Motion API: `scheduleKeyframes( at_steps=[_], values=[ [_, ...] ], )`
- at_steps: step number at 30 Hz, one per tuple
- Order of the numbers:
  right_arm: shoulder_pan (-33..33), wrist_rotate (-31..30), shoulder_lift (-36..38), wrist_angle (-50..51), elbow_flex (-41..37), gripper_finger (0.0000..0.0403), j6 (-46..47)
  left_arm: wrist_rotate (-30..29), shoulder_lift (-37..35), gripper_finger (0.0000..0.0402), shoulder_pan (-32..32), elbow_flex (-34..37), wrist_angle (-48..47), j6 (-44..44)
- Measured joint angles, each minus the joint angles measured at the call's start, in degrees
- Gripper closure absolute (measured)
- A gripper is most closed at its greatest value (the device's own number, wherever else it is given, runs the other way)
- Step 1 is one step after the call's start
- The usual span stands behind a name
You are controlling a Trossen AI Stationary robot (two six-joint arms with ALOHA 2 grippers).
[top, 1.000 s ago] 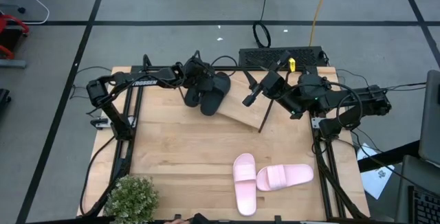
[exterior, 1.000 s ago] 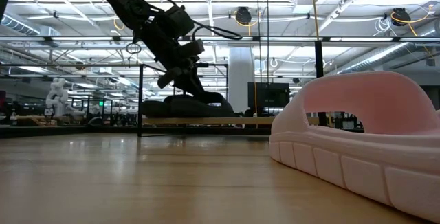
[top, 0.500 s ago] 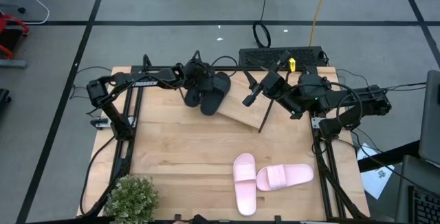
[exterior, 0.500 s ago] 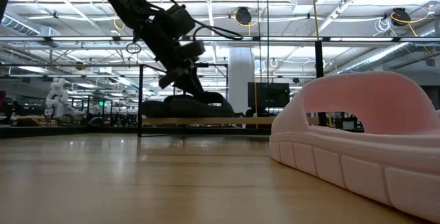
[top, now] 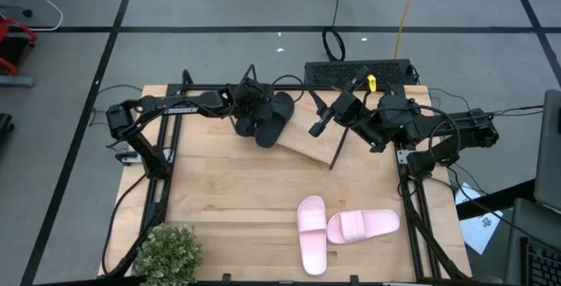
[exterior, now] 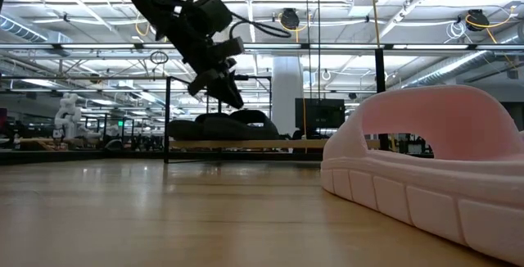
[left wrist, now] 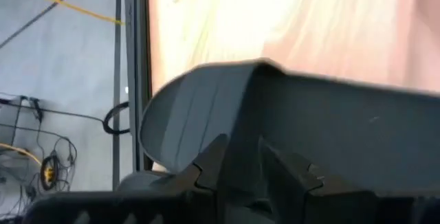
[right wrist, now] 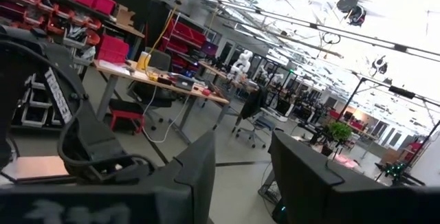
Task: Pick and place slides into the shelf
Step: Put the left pink slides on the shelf
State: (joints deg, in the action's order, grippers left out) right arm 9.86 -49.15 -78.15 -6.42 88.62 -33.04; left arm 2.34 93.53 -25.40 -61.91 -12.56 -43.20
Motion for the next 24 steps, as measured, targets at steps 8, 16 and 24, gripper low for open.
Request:
scheduleKeyframes(
  at_steps=[8, 16, 24],
  values=[
    [0.01, -0.04, 0.00, 1.85, 0.00, 0.0273, 1.01, -4.66, -8.77, 0.0316, 8.77, -0.05, -5.61, 7.35],
    [5.12, -0.02, 0.02, 7.90, 0.00, 0.0273, 2.65, -19.31, -29.15, 0.0316, 26.74, -0.18, -4.60, 14.90],
    [16.09, 6.00, -2.63, 19.79, -0.02, 0.0273, 19.02, -26.87, -41.21, 0.0316, 41.47, -0.16, -4.56, 25.73]
  ],
)
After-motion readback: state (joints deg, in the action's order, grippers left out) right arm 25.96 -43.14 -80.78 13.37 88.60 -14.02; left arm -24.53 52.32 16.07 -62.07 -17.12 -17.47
